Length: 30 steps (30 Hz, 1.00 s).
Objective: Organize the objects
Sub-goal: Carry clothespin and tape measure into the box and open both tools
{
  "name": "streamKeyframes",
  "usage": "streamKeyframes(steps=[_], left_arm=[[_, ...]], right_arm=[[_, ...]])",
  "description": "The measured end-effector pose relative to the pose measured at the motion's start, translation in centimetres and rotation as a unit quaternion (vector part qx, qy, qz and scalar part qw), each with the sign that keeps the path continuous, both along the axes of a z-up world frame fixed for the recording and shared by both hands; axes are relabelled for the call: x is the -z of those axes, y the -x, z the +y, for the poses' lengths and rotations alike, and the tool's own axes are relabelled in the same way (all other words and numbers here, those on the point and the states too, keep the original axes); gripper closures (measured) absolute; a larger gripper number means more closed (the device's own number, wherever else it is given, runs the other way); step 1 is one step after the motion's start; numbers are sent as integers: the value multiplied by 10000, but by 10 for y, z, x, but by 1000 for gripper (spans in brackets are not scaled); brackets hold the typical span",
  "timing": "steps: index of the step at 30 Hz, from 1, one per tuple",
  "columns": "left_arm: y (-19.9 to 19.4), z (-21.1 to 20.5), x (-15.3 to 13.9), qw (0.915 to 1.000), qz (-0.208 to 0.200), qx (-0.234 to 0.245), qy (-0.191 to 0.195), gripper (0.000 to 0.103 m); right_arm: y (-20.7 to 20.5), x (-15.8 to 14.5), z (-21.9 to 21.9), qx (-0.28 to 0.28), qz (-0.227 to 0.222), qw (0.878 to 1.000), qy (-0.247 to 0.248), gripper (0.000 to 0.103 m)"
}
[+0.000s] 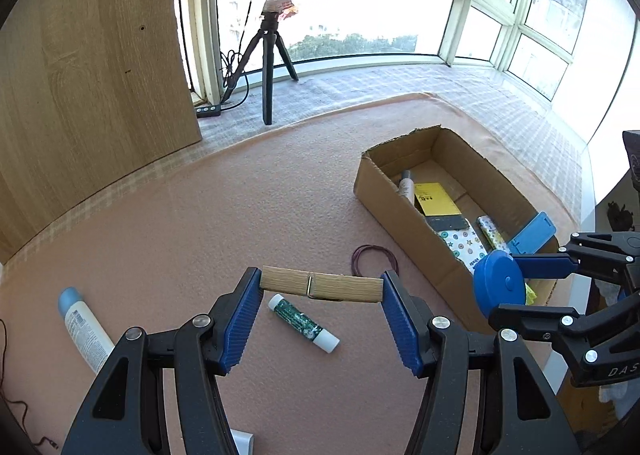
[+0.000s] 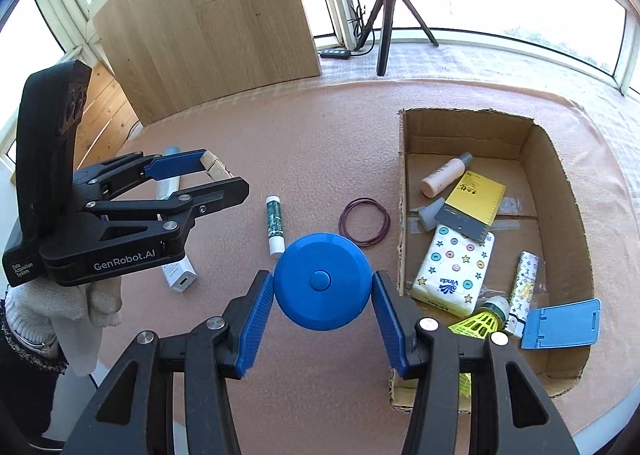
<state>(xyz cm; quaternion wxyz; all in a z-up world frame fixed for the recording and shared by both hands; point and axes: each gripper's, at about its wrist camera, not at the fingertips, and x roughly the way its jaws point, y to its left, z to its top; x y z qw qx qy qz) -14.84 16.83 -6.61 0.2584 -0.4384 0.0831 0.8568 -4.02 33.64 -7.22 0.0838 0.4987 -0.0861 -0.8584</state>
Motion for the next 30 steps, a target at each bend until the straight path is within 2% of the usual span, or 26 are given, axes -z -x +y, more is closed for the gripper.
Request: streamKeyframes(steps=[6, 14, 21, 30], left_arm=[[3, 57, -10, 9991, 134, 376, -112, 39], [17, 140, -6, 9960, 110, 864, -204, 39], [29, 203, 14, 9929, -40, 1185, -125, 39], [37, 245, 34, 9909, -236, 1327, -35, 39]], right_arm=[[-13, -8, 55, 509, 117, 9985, -130, 56], [-35, 3, 102, 906, -21, 9958, -157, 56], [-44, 12, 119, 983, -103, 9951, -102, 56], [-46, 18, 129, 1018, -109, 9947, -63, 56]])
